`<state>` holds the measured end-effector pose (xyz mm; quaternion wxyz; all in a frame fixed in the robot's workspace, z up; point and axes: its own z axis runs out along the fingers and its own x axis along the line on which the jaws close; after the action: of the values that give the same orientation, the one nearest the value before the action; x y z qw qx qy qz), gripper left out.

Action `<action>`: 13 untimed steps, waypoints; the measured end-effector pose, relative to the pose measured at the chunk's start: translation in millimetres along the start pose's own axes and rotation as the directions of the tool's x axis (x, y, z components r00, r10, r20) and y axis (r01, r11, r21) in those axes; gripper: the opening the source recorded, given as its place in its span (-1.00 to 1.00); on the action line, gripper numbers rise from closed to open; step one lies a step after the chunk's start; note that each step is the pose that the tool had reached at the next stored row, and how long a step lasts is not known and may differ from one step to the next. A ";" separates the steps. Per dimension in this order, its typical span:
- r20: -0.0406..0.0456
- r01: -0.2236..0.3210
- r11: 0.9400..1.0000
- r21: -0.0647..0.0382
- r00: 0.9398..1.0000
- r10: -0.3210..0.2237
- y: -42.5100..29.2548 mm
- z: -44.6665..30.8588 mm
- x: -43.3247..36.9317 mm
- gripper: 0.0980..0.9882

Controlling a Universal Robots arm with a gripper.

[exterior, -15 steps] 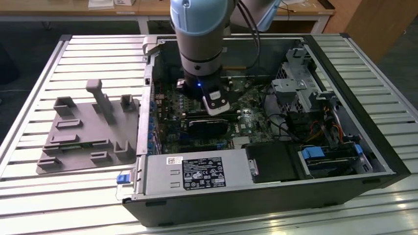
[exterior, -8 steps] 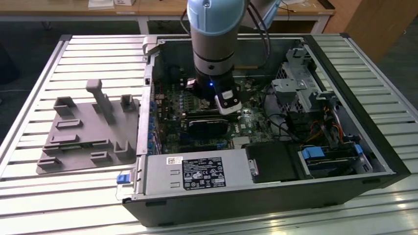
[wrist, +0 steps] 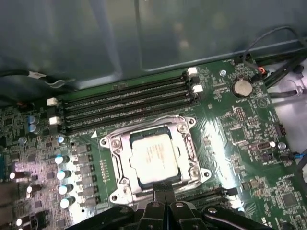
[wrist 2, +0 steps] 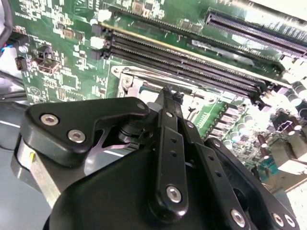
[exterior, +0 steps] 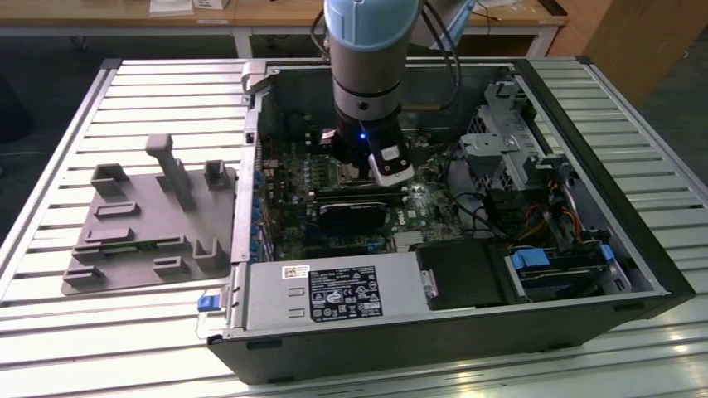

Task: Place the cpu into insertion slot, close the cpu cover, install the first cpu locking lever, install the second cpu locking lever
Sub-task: 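Install the second cpu locking lever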

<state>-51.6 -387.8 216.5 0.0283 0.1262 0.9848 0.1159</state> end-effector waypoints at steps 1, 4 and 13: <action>0.002 0.001 1.000 0.008 1.000 -0.001 2.1 0.6 0.3 -0.99; 0.007 0.002 1.000 0.031 1.000 -0.003 7.8 1.9 1.1 -0.99; 0.015 0.005 0.998 0.063 1.000 -0.006 24.7 5.9 1.1 -0.99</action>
<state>-46.1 -362.9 216.5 0.0321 0.1253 0.9881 0.0837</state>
